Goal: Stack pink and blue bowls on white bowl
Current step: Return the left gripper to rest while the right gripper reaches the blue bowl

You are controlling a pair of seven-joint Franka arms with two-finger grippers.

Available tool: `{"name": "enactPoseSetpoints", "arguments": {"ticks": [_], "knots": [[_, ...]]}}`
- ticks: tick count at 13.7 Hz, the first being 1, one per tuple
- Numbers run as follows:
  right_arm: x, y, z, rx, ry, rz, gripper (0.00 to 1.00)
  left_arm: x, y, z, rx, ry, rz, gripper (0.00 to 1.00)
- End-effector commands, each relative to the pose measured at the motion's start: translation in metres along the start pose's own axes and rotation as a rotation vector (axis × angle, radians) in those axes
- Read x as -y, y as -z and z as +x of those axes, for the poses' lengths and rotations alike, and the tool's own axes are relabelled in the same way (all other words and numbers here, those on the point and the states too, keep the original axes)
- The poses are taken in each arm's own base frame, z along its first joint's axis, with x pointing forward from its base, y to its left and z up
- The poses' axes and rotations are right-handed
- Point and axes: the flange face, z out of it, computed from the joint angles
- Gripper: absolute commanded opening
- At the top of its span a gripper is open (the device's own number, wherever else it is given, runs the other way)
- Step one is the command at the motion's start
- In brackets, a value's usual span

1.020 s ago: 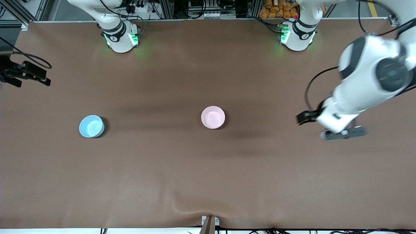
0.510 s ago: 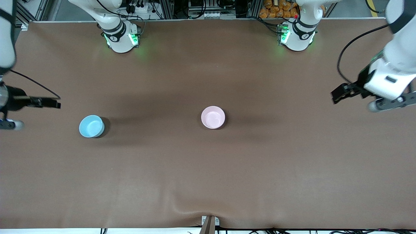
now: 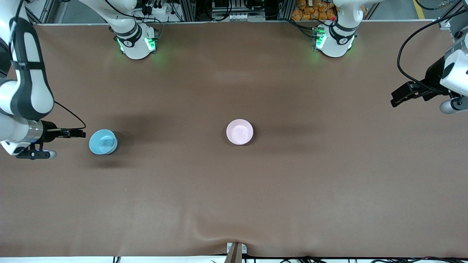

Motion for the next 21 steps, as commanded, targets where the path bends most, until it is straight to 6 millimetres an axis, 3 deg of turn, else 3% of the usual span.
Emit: {"name": "enactPoseSetpoints", "arguments": {"ticks": [1, 4, 6, 7, 9, 12, 13, 17, 21], "knots": [[-0.020, -0.032, 0.006, -0.009, 0.039, 0.019, 0.94, 0.005, 0.003, -0.007, 0.012, -0.016, -0.007, 1.00], [-0.019, -0.066, 0.006, -0.039, 0.049, 0.011, 0.69, 0.004, 0.005, -0.007, 0.007, -0.013, -0.007, 1.00], [-0.020, -0.089, 0.008, -0.059, 0.102, 0.003, 0.62, 0.004, 0.002, -0.005, 0.010, -0.015, -0.008, 1.00], [-0.025, -0.095, 0.009, -0.062, 0.125, 0.002, 0.54, 0.003, -0.001, -0.004, 0.013, -0.016, -0.008, 1.00], [-0.031, -0.101, 0.010, -0.066, 0.120, 0.010, 0.50, 0.001, -0.001, -0.004, 0.014, -0.019, -0.006, 1.00], [-0.031, -0.108, 0.010, -0.062, 0.110, 0.026, 0.19, 0.009, -0.002, -0.003, 0.020, -0.007, -0.004, 1.00], [-0.031, -0.110, 0.010, -0.060, 0.108, 0.029, 0.02, 0.011, -0.002, -0.002, 0.021, -0.004, -0.006, 1.00], [-0.017, -0.105, 0.011, -0.037, 0.090, 0.078, 0.00, 0.010, 0.004, -0.001, 0.011, 0.000, -0.048, 1.00], [0.039, -0.059, 0.020, 0.003, 0.006, 0.189, 0.00, 0.004, 0.006, -0.005, 0.013, -0.006, -0.066, 1.00]]}}
